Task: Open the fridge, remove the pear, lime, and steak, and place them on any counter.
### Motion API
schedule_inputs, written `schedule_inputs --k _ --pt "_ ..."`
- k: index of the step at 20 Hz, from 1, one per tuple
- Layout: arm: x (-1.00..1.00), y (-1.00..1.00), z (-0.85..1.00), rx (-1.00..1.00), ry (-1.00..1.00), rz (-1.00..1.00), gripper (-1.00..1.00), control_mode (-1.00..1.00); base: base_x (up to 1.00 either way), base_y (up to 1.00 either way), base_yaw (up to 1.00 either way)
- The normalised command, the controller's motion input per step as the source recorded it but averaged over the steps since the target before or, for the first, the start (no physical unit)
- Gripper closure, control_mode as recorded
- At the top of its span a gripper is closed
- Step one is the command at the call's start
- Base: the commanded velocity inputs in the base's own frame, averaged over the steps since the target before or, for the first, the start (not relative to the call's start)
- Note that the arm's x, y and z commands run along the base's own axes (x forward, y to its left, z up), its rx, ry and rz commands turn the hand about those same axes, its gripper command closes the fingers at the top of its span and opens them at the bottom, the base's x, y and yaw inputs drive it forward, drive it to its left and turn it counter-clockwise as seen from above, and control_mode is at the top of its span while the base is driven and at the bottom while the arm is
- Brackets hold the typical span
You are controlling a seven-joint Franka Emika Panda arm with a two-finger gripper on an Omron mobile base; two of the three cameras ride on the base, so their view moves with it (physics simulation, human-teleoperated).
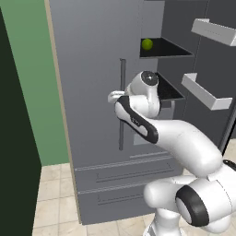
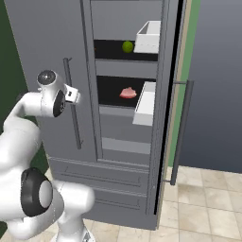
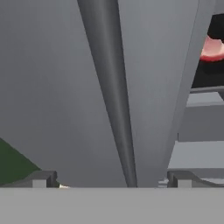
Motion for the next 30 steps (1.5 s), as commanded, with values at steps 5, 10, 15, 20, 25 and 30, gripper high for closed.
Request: schedule_inputs --k 5,10,15,20,25,30 --pt "0.53 0.0 0.0 0.0 0.0 -0.1 -1.0 -1.0 0.0 0.0 0.0" --pt "0.55 0.0 0.09 0.0 0.01 -0.09 -1.0 -1.0 0.0 0.0 0.0" --pt "0.58 0.01 -0.01 0.0 -0.04 -0.05 -1.0 -1.0 0.0 0.0 0.0" --pt "0.29 0.07 -0.03 -0.02 -0.3 0.0 -1.0 -1.0 0.0 0.0 0.0" --pt "0.07 0.03 0.0 -0.01 -0.51 0.0 -1.0 -1.0 0.0 0.0 0.0" --pt "-0.03 0.0 -0.1 -0.03 -0.87 0.06 -1.0 -1.0 0.0 0.0 0.0"
